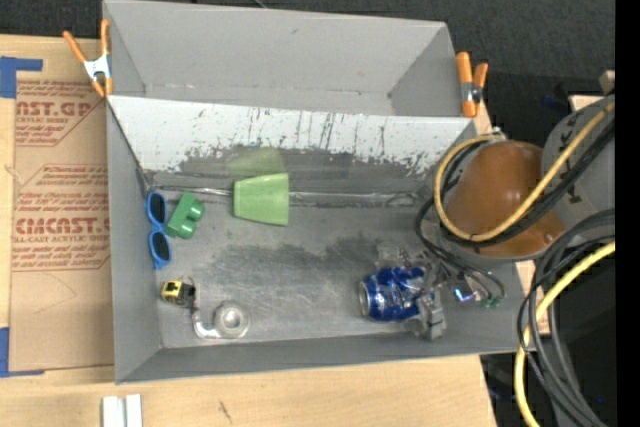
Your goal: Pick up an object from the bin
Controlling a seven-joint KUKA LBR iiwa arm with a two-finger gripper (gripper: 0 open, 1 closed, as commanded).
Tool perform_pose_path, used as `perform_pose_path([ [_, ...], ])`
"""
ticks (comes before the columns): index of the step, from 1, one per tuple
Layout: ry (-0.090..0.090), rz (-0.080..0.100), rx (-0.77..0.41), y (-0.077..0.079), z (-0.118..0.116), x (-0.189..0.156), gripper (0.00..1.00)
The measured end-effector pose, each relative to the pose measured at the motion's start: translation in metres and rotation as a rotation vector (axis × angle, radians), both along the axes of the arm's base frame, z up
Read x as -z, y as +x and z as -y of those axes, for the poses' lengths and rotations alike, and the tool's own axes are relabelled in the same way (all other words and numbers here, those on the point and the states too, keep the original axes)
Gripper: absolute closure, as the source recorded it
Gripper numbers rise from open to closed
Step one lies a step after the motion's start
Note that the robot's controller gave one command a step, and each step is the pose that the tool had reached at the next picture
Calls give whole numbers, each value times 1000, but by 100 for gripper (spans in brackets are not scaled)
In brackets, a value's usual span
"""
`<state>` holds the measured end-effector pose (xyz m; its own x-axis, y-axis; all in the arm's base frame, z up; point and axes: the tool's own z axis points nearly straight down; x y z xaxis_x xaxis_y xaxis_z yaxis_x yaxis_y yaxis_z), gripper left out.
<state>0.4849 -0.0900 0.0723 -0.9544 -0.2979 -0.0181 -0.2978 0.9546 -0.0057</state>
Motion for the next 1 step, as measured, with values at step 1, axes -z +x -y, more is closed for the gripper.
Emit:
perform_pose_path([
  [1,1,-19,-1,-4,0,1,100],
])
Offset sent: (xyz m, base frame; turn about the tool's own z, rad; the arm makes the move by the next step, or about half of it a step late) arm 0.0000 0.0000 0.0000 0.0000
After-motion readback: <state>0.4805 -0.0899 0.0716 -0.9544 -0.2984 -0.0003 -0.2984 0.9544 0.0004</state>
